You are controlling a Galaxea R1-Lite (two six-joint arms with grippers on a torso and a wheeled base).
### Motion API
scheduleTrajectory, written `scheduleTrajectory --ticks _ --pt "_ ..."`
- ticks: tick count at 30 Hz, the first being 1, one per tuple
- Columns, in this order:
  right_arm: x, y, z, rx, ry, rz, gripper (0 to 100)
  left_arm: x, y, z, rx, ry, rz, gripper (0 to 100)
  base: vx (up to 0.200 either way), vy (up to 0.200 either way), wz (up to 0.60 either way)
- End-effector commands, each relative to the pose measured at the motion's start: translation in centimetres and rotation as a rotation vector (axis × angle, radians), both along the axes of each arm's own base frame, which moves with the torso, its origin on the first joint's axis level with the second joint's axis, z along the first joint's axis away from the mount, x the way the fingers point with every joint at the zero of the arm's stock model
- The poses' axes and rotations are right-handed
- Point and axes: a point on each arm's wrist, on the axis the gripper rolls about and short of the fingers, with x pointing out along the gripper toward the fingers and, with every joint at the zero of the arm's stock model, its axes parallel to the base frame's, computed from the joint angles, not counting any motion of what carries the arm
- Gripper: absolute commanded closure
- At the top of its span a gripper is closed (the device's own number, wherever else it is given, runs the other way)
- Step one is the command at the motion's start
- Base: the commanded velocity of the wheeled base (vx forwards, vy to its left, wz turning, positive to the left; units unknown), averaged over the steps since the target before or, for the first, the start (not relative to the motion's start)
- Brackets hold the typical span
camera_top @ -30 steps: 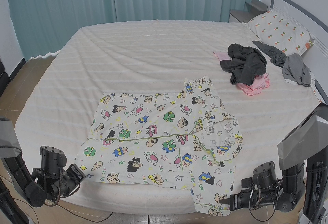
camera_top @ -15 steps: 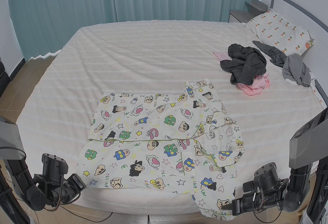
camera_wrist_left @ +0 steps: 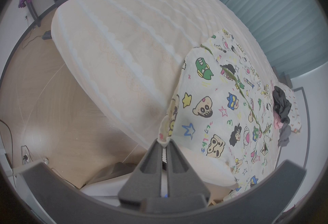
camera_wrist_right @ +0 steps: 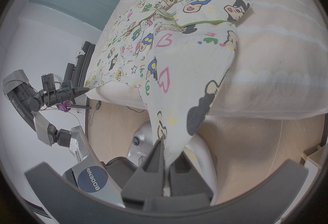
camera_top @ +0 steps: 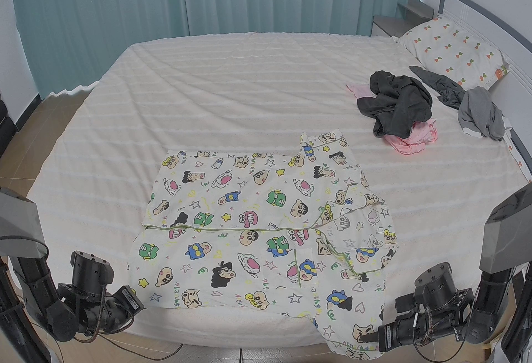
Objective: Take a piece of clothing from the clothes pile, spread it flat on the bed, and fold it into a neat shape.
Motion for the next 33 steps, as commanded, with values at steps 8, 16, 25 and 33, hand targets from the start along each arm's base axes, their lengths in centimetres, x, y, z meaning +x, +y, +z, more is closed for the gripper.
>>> scheduleTrajectory --ticks 8,16,25,33 --pt "-0.4 -0.2 0.1 -0.006 0.007 0.001 100 0.2 1.5 -0.3 0.069 0.017 -0.052 0 0.000 0.000 0.00" --pt "-0.3 -0.2 0.2 0.001 -0.004 -0.001 100 1.6 4.2 -0.3 0.089 -0.041 -0.233 0 0.000 0.000 0.00" --pt "-0.4 -0.2 0.3 0.003 -0.004 -0.005 100 3.6 3.9 -1.1 0.063 -0.067 -0.332 0 0.000 0.000 0.00" --pt "-0.3 -0.2 0.4 0.007 -0.007 -0.004 100 4.6 3.0 -2.3 0.053 -0.042 -0.365 0 0.000 0.000 0.00"
